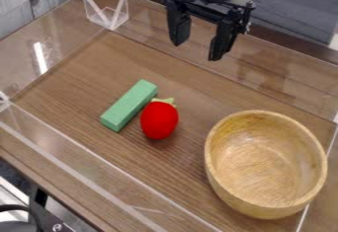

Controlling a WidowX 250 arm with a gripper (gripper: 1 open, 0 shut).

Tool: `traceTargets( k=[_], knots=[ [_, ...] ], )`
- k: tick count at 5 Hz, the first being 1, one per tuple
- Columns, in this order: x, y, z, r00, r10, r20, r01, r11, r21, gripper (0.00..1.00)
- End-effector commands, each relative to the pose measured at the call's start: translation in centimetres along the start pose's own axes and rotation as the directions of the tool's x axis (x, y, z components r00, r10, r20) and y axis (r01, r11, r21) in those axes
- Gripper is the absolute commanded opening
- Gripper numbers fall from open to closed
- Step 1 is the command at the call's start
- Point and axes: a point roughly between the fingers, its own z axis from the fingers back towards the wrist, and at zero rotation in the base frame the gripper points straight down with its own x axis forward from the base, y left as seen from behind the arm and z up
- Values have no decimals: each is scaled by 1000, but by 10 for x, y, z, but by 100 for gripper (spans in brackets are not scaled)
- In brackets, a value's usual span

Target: Put the green block in the brown bowl

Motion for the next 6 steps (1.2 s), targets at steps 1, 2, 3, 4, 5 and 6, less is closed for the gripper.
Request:
traceTargets(
  k=[1,2,3,4,5,6],
  knots=[
    [-5,0,-2,999,-47,-14,47,999,2,100],
    [-16,19,-17,998,-59,-3,59,998,5,100],
    [-30,43,-26,997,-65,49,64,998,19,100],
    [-41,61,-36,994,-39,101,36,999,29,100],
    [-42,65,-45,990,6,143,-11,999,34,100],
    [-45,74,-58,984,42,171,-48,998,29,100]
  ],
)
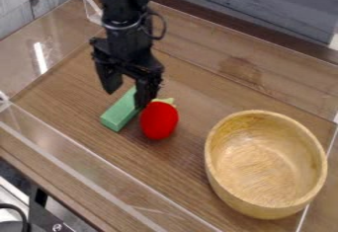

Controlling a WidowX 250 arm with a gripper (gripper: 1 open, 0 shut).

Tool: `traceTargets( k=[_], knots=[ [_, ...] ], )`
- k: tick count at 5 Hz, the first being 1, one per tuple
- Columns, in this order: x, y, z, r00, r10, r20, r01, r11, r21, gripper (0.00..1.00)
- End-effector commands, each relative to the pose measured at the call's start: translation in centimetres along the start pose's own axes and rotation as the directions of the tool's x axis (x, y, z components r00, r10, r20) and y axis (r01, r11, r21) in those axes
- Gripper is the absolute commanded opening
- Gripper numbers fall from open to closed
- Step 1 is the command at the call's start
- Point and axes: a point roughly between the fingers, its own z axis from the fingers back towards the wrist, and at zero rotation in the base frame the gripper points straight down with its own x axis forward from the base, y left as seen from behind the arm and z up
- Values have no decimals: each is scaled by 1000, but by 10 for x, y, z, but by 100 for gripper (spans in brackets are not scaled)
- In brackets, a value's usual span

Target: Put the green block in the brown bowl

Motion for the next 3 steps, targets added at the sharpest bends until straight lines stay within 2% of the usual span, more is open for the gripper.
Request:
traceTargets(
  k=[1,3],
  knots=[
    [4,11,-1,996,43,76,-43,999,-4,100],
    [13,17,-19,993,65,97,-64,998,-15,100]
  ],
)
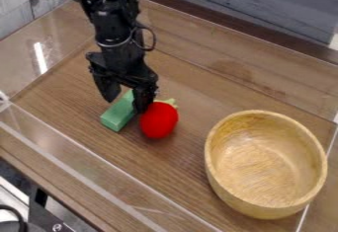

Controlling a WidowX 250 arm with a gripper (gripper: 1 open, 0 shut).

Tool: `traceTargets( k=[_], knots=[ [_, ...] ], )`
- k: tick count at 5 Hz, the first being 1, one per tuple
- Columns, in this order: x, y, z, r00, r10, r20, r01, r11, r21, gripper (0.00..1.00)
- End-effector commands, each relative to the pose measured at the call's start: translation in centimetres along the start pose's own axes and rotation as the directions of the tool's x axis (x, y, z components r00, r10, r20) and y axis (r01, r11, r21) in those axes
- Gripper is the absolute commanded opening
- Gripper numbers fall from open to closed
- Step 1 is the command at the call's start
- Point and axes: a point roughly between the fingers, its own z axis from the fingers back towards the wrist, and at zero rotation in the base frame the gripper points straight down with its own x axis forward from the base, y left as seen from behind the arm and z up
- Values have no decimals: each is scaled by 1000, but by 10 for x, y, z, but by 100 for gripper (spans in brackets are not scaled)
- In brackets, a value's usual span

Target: Put the green block in the brown bowl

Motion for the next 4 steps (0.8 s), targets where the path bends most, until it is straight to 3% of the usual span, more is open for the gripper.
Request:
traceTargets(
  k=[1,2,4],
  knots=[
    [11,16,10,999,31,43,-31,999,5,100],
    [16,24,13,996,62,61,-61,998,-2,100],
    [14,17,-14,997,48,67,-47,999,-17,100]
  ],
)
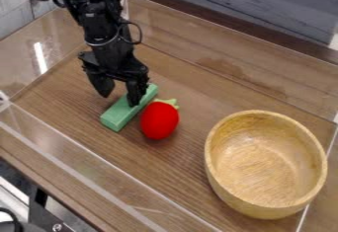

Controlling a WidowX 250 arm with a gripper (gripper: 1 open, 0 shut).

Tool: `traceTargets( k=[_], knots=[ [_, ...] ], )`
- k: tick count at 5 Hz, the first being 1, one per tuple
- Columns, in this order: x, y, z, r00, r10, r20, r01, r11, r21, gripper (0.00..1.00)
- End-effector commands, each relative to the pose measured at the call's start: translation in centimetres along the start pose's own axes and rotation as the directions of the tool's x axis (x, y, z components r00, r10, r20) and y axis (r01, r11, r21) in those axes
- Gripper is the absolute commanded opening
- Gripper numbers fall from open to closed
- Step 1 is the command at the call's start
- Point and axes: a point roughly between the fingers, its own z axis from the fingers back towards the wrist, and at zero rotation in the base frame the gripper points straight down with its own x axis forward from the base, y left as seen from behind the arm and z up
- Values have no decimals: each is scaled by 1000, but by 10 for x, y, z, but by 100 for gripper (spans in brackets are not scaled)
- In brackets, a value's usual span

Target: Put the green block in the brown bowl

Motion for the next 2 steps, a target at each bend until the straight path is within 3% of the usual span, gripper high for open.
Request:
traceTargets(
  k=[1,2],
  knots=[
    [0,-4,-12,1000,-24,6,24,1000,3,100],
    [4,-9,-14,999,-43,-8,43,999,-1,100]
  ],
)
